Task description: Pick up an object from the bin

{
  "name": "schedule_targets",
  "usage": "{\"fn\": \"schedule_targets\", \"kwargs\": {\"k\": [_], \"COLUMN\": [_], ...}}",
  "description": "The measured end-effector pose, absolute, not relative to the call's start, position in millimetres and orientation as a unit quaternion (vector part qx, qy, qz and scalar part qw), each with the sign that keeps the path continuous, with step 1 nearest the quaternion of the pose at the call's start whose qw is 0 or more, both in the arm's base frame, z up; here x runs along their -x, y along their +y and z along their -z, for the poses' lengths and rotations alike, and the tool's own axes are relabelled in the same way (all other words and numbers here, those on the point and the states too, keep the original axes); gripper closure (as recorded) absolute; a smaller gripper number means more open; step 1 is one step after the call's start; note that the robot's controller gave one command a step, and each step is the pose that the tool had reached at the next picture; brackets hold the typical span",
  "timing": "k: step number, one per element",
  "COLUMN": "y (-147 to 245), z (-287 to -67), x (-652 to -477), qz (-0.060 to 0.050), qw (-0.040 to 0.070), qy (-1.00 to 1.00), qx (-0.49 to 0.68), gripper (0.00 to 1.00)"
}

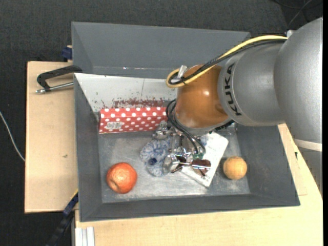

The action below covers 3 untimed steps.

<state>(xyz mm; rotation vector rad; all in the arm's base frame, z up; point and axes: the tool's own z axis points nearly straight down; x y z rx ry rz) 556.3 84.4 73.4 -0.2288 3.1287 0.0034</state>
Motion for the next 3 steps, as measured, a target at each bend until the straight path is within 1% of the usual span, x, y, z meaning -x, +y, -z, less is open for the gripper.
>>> {"fn": "schedule_targets", "kwargs": {"k": [1,3], "y": [87.4,87.4], "z": [-75.9,-78.2], "x": [-556.7,-556.1], "qz": [0.000,-0.001], "qw": [0.003,0.002], "qy": [1.000,1.000], "qx": [0.021,0.021], "gripper": [1.00,1.00]}}
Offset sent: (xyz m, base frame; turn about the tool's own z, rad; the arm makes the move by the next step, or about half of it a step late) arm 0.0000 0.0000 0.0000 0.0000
